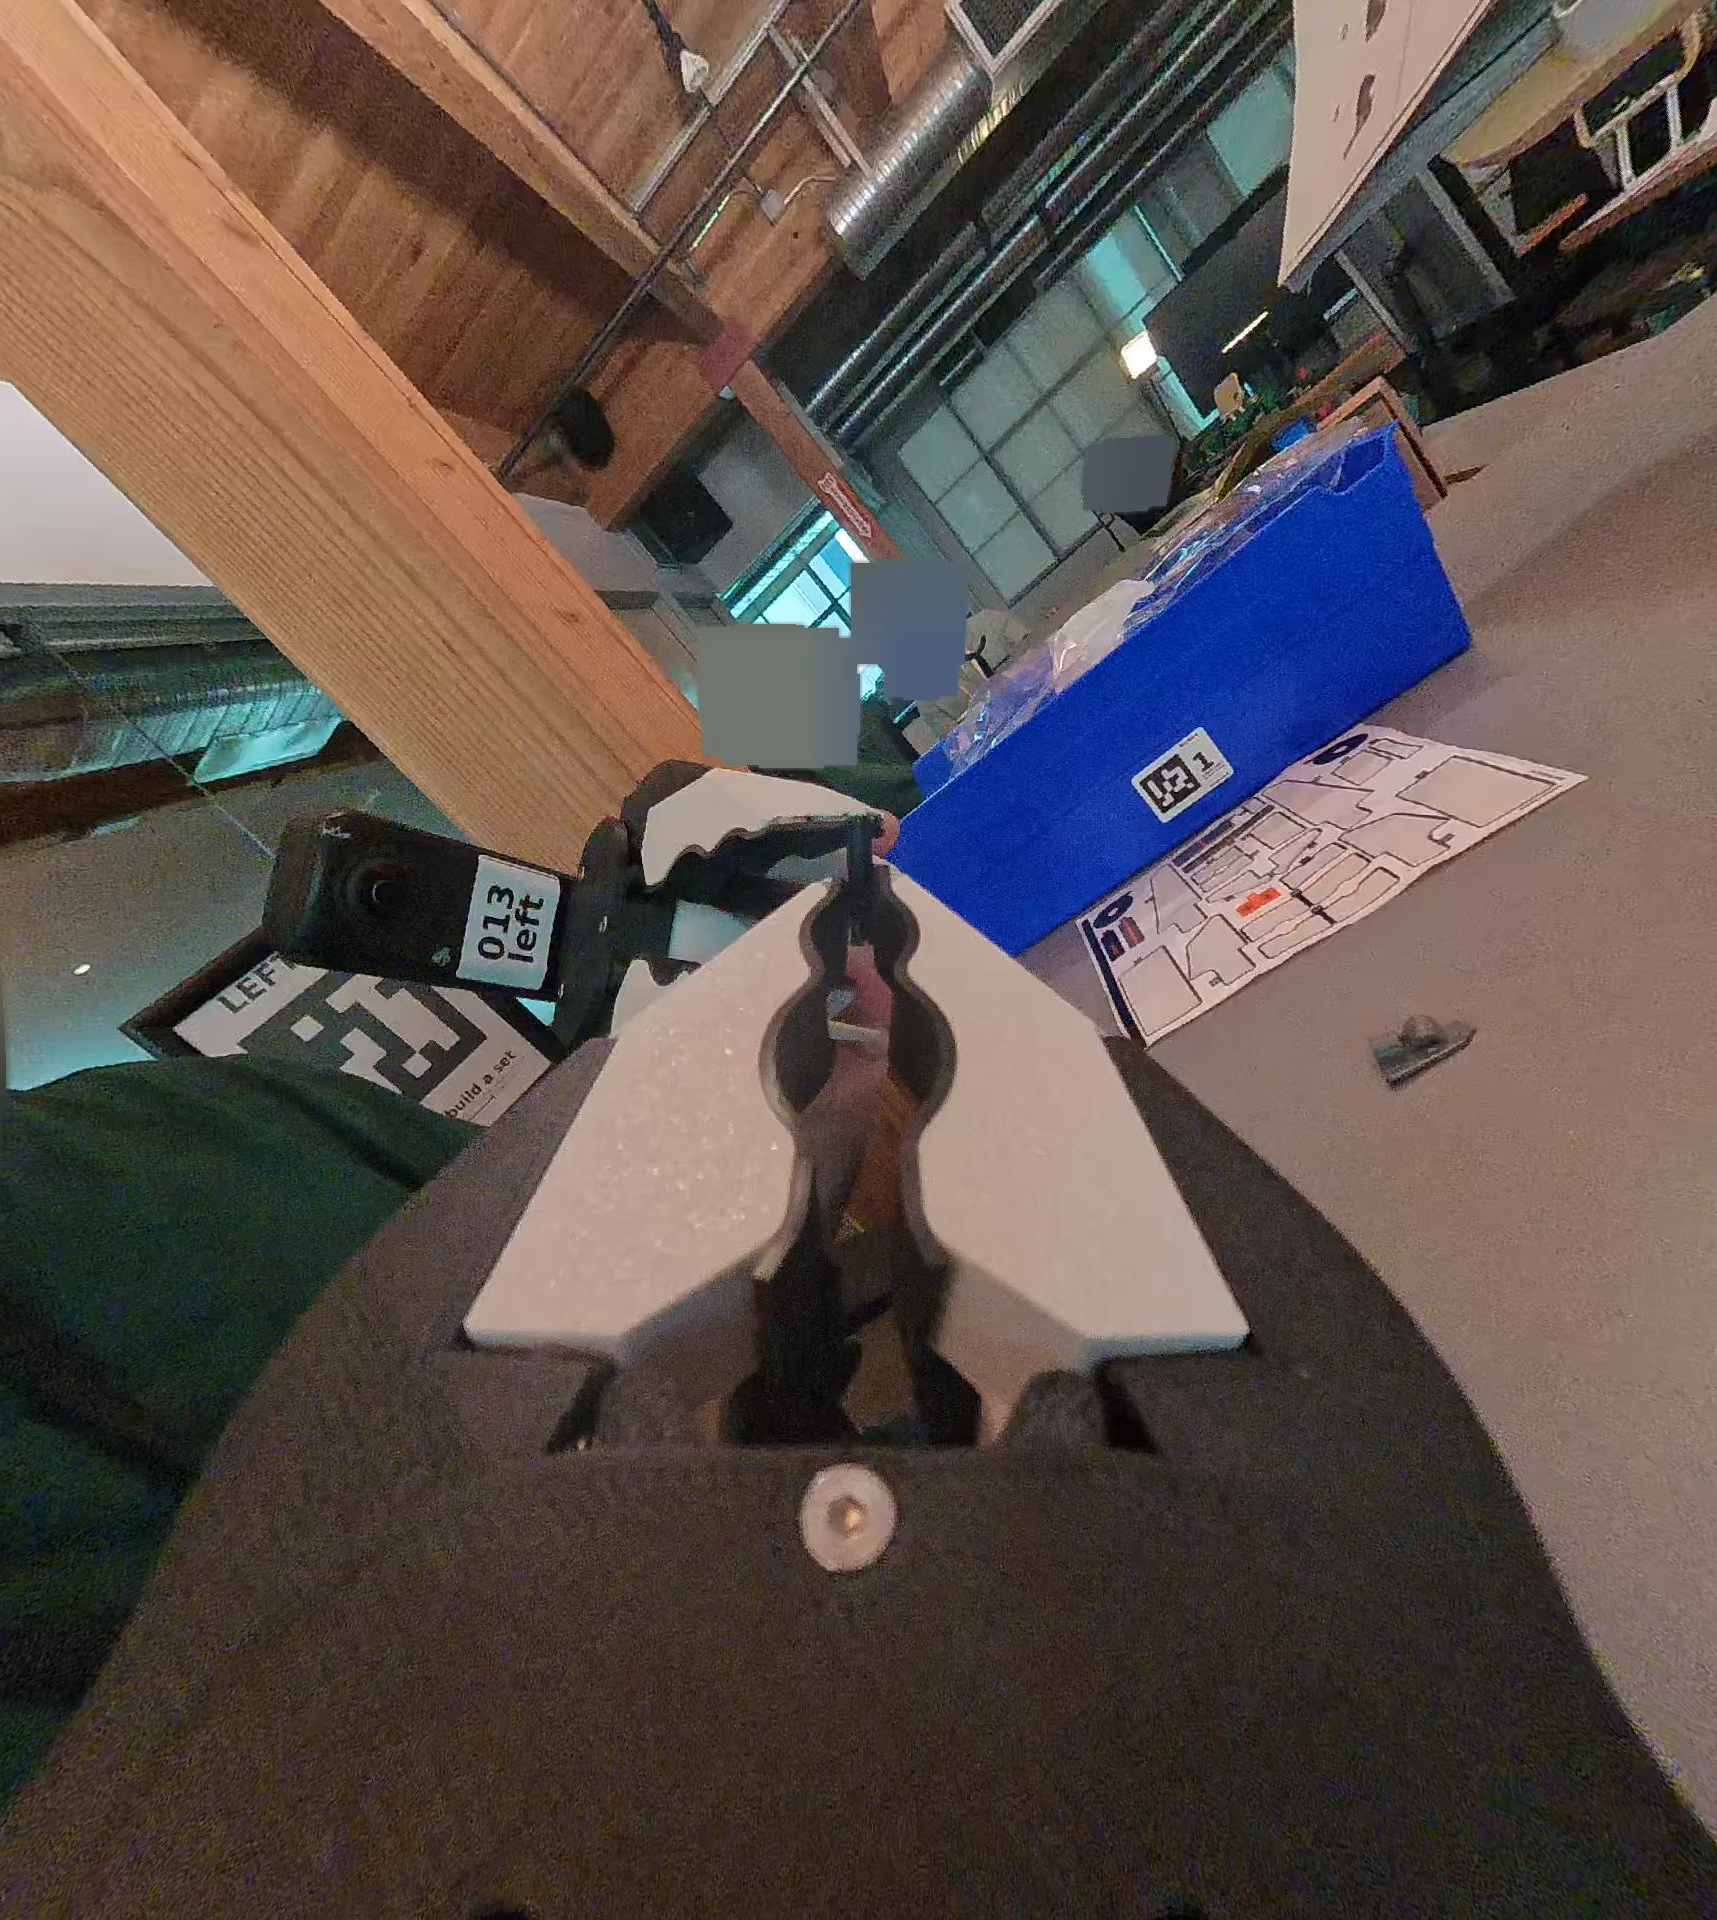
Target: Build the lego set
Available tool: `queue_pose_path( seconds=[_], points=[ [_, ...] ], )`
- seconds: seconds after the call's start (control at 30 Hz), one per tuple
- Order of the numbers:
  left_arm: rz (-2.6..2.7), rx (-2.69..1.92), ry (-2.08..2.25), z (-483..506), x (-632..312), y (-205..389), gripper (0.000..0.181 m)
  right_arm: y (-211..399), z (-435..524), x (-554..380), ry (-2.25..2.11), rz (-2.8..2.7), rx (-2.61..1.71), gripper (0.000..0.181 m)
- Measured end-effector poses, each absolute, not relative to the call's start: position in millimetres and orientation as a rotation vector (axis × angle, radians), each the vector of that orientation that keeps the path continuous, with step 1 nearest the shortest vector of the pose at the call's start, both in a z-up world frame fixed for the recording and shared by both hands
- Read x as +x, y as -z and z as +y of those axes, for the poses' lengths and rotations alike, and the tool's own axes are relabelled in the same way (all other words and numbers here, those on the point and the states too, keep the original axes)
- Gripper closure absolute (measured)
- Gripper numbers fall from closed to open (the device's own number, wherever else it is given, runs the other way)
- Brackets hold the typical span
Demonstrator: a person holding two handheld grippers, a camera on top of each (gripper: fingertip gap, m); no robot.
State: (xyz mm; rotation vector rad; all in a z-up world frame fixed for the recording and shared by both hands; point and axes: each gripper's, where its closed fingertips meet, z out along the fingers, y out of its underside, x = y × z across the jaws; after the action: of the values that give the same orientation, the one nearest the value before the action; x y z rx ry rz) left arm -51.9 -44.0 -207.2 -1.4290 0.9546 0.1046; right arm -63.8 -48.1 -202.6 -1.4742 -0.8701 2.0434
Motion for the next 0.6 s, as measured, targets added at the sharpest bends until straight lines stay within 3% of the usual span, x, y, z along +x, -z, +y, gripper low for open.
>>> queue_pose_path(
  seconds=[0.6],
  points=[
    [1.123, -1.337, -0.239, -79, -43, 214, 0.170, 208, -89, -63, -2.036, -0.825, -1.450, 0.178]
  ],
)
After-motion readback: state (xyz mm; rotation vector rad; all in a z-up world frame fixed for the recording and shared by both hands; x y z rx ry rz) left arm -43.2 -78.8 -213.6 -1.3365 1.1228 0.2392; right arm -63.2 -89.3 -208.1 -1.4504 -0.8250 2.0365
